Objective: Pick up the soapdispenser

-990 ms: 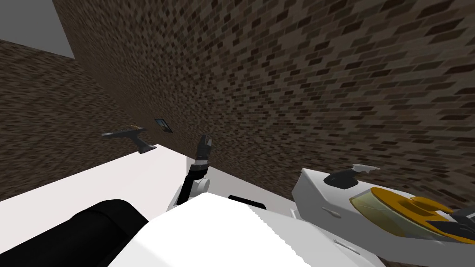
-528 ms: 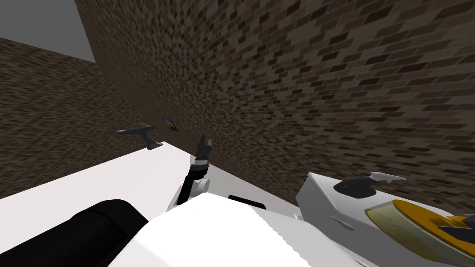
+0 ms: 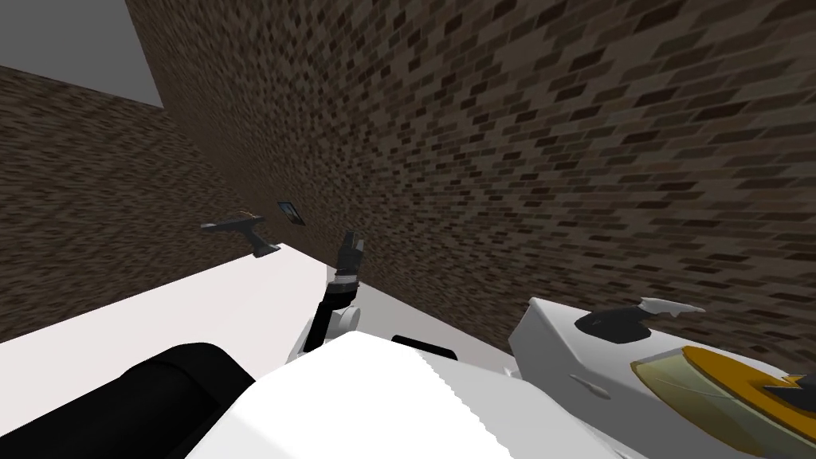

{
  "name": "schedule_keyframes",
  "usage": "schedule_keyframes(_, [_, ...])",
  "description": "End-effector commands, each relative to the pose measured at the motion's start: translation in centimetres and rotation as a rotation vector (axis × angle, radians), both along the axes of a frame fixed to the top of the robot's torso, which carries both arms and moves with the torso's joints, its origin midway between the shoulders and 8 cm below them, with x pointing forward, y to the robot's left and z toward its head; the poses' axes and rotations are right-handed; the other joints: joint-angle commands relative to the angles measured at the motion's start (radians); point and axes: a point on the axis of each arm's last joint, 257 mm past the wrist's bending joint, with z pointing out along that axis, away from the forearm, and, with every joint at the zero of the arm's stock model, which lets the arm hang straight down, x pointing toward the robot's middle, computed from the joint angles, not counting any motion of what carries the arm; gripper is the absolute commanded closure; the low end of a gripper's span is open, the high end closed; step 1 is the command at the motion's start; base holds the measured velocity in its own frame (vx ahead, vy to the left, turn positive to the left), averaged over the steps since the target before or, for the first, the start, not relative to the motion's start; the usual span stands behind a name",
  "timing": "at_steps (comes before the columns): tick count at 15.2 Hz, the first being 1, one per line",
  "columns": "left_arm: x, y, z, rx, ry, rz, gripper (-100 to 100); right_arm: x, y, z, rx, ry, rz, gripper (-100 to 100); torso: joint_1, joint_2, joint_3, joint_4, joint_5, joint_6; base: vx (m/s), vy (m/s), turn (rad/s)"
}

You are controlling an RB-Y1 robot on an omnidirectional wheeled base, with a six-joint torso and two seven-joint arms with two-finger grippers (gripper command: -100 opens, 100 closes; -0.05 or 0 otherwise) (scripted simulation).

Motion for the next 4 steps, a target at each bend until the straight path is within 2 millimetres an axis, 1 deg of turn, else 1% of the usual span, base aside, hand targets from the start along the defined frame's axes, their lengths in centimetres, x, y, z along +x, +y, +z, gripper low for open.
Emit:
schedule_keyframes(1, [0.00, 0.00, 0.00, 0.000, 0.000, 0.000, 0, 1.02, 0.40, 0.79, 0.000, 0.000, 0.010, 100, 0.000, 0.000, 0.000, 0.000, 0.000, 0.000, -0.026, 0.012, -0.167])
schedule_keyframes(3, [0.00, 0.00, 0.00, 0.000, 0.000, 0.000, 0, 1.92, 0.75, 1.57, -0.001, 0.000, 0.021, 100, 0.002, 0.002, 0.001, 0.001, 0.001, 0.000, -0.032, 0.016, -0.104])
schedule_keyframes(4, [0.00, 0.00, 0.00, 0.000, 0.000, 0.000, 0, 1.39, 0.49, 1.19, -0.003, 0.000, 0.016, 100, 0.002, 0.002, 0.002, 0.001, 0.001, 0.000, -0.021, 0.008, -0.024])
